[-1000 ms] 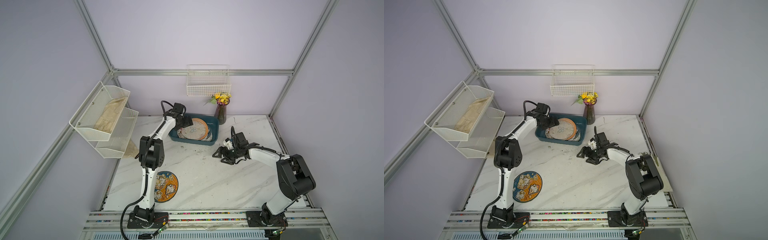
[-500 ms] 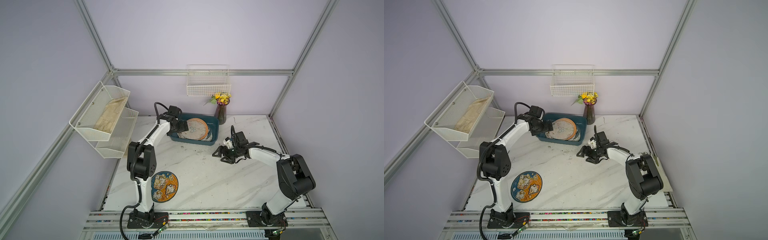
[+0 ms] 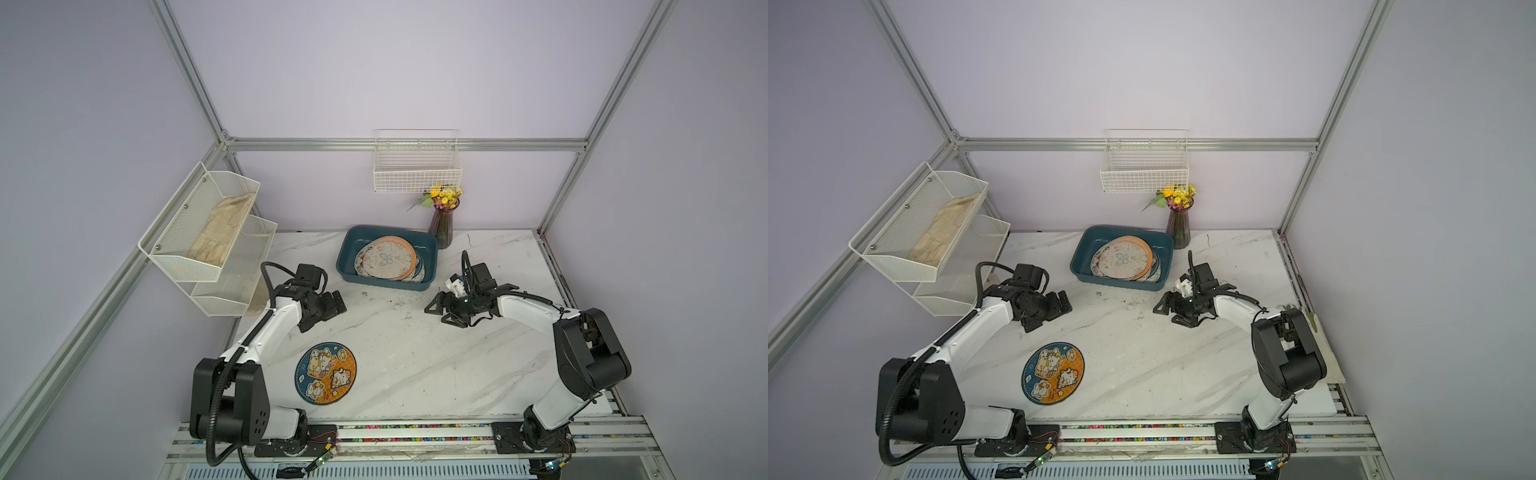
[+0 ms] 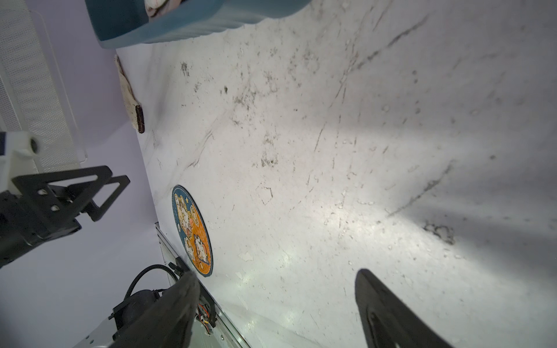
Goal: Put the coasters into the storage box
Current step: Pick up the coaster from the center of the board.
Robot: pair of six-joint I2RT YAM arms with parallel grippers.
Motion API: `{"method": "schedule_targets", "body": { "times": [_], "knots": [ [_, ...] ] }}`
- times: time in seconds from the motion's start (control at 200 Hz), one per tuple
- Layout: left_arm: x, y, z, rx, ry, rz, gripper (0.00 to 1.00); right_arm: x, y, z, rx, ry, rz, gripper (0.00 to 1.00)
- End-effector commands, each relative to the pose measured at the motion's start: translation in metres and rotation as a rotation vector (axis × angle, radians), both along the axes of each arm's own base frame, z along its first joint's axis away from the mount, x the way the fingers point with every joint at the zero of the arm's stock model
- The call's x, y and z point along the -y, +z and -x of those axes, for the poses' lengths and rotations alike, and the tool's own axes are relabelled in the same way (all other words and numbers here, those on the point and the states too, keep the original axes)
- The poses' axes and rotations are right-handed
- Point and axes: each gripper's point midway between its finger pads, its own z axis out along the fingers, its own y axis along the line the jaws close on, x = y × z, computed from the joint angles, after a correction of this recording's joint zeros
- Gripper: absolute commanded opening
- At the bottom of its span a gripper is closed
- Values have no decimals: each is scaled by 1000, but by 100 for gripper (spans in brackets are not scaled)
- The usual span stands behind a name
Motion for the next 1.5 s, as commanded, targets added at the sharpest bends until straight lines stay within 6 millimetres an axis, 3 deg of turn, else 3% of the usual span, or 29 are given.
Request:
{"method": "schedule_targets", "body": {
  "times": [0.0,0.225,0.56,1.06,1.495],
  "knots": [
    [-21,-22,35,-51,150,4,100,1,7,2,15,13,-4,83],
    [-49,-48,70,-113,282,-19,100,0,8,3,15,21,-12,83],
    [-72,-70,76,-149,319,-79,100,-1,11,4,16,32,-18,83],
    [-62,-93,87,-184,323,-31,100,-4,11,-1,17,31,-26,83],
    [-18,-96,99,-129,294,192,100,-3,9,1,12,31,-27,83]
  ]
}}
